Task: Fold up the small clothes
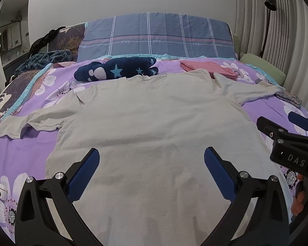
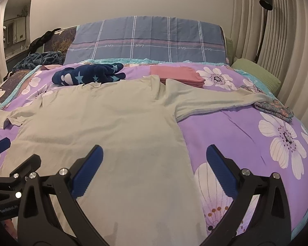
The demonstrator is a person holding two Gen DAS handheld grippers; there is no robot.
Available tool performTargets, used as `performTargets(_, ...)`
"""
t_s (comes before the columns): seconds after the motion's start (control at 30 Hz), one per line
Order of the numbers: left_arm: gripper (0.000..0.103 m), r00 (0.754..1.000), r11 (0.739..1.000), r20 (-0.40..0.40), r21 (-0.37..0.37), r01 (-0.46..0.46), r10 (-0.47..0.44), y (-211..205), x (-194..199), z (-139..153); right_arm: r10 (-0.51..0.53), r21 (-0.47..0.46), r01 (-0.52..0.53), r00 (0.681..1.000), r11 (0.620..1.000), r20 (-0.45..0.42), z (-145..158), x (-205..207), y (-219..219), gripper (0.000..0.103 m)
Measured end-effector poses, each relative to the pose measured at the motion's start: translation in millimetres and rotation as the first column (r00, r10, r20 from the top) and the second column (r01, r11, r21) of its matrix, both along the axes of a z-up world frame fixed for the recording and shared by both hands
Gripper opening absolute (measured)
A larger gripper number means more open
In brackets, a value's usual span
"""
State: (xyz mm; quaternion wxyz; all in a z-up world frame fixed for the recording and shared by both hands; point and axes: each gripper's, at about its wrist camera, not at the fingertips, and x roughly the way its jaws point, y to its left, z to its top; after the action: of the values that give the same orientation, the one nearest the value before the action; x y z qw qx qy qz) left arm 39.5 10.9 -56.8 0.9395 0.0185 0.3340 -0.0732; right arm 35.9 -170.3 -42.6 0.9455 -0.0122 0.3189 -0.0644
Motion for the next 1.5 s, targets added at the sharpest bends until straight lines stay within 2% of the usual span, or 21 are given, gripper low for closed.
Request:
performTargets(0.33, 0.102, 1.000, 1.000, -0.012, 0.005, -0.006, 0.006, 18.6, 10.3, -4.8, 0.020, -0.022, -0.020, 0.999, 1.000, -0.033, -0.3, 18.4, 4.7, 0.101)
performTargets(0.47, 0.102, 1.000, 0.998, -0.018, -0.066, -0.017, 0.016, 54.7, 17.7, -3.3, 0.085, -0.043, -0.089, 0.993, 0.995, -0.078, -4.3, 31.5, 10.0, 0.101)
performTargets(0.53, 0.095, 0.998, 0.991, -0.034, -0.120, -0.064, 0.061, 93.6, 25.1, -3.1, 0.111, -0.044, -0.117, 0.988, 0.992, -0.109, -6.7, 39.0, 10.5, 0.101)
performTargets(0.6, 0.079, 0.990, 0.980, -0.047, -0.144, -0.137, 0.132, 133.0, 33.7, -4.3, 0.115, -0.050, -0.123, 0.984, 0.991, -0.132, -8.2, 47.8, 10.3, 0.101)
performTargets(0.67, 0.068, 0.964, 0.952, -0.070, -0.154, -0.265, 0.257, 186.7, 44.7, -8.4, 0.111, -0.068, -0.121, 0.984, 0.990, -0.140, -9.2, 55.4, 11.6, 0.101)
performTargets(0.73, 0.063, 0.919, 0.902, -0.100, -0.178, -0.393, 0.380, 242.7, 54.0, -14.4, 0.112, -0.091, -0.125, 0.984, 0.988, -0.137, -10.2, 62.3, 15.1, 0.101)
performTargets(0.77, 0.062, 0.883, 0.857, -0.135, -0.213, -0.469, 0.449, 280.2, 57.9, -19.4, 0.116, -0.099, -0.130, 0.984, 0.987, -0.135, -10.6, 65.0, 16.8, 0.101)
performTargets(0.83, 0.061, 0.838, 0.782, -0.193, -0.301, -0.546, 0.511, 333.0, 62.0, -29.4, 0.125, -0.118, -0.141, 0.983, 0.983, -0.131, -10.9, 73.2, 22.3, 0.101)
performTargets(0.87, 0.061, 0.812, 0.734, -0.222, -0.349, -0.583, 0.540, 363.5, 65.3, -37.3, 0.130, -0.125, -0.146, 0.983, 0.981, -0.127, -10.8, 76.9, 25.4, 0.101)
performTargets(0.93, 0.061, 0.779, 0.674, -0.246, -0.394, -0.625, 0.577, 403.5, 72.8, -49.8, 0.132, -0.145, -0.148, 0.984, 0.978, -0.119, -10.7, 86.2, 31.9, 0.101)
performTargets(1.03, 0.061, 0.764, 0.631, -0.272, -0.440, -0.639, 0.585, 435.0, 87.6, -63.5, 0.113, -0.193, -0.132, 0.988, 0.972, -0.107, -13.7, 104.3, 43.3, 0.101)
performTargets(1.17, 0.060, 0.697, 0.548, -0.326, -0.443, -0.709, 0.639, 466.6, 112.4, -80.9, 0.118, -0.199, -0.140, 0.986, 0.970, -0.118, -18.3, 121.8, 52.3, 0.101)
performTargets(1.23, 0.055, 0.675, 0.519, -0.318, -0.453, -0.725, 0.666, 478.6, 118.6, -80.3, 0.121, -0.201, -0.143, 0.986, 0.969, -0.116, -20.3, 127.3, 54.8, 0.101)
performTargets(1.27, 0.048, 0.668, 0.517, -0.310, -0.446, -0.731, 0.677, 481.6, 120.3, -77.8, 0.121, -0.205, -0.143, 0.986, 0.968, -0.115, -21.3, 129.1, 55.8, 0.101)
performTargets(1.3, 0.031, 0.662, 0.518, -0.301, -0.437, -0.736, 0.686, 484.0, 123.7, -75.8, 0.121, -0.209, -0.143, 0.986, 0.967, -0.116, -23.1, 131.0, 56.3, 0.101)
performTargets(1.33, 0.021, 0.657, 0.522, -0.293, -0.423, -0.741, 0.695, 486.9, 127.6, -74.3, 0.118, -0.214, -0.141, 0.986, 0.967, -0.119, -25.4, 133.3, 56.9, 0.101)
performTargets(1.37, 0.002, 0.652, 0.526, -0.289, -0.409, -0.746, 0.701, 490.4, 133.9, -72.7, 0.110, -0.216, -0.136, 0.986, 0.967, -0.129, -29.0, 136.5, 56.9, 0.101)
performTargets(1.43, 0.001, 0.653, 0.528, -0.269, -0.413, -0.742, 0.708, 492.8, 141.1, -64.9, 0.102, -0.200, -0.132, 0.983, 0.971, -0.153, -34.5, 141.6, 53.9, 0.101)
performTargets(1.5, 0.001, 0.673, 0.566, -0.221, -0.396, -0.723, 0.705, 481.8, 145.3, -48.1, 0.097, -0.157, -0.126, 0.978, 0.979, -0.183, -39.2, 146.8, 46.5, 0.101)
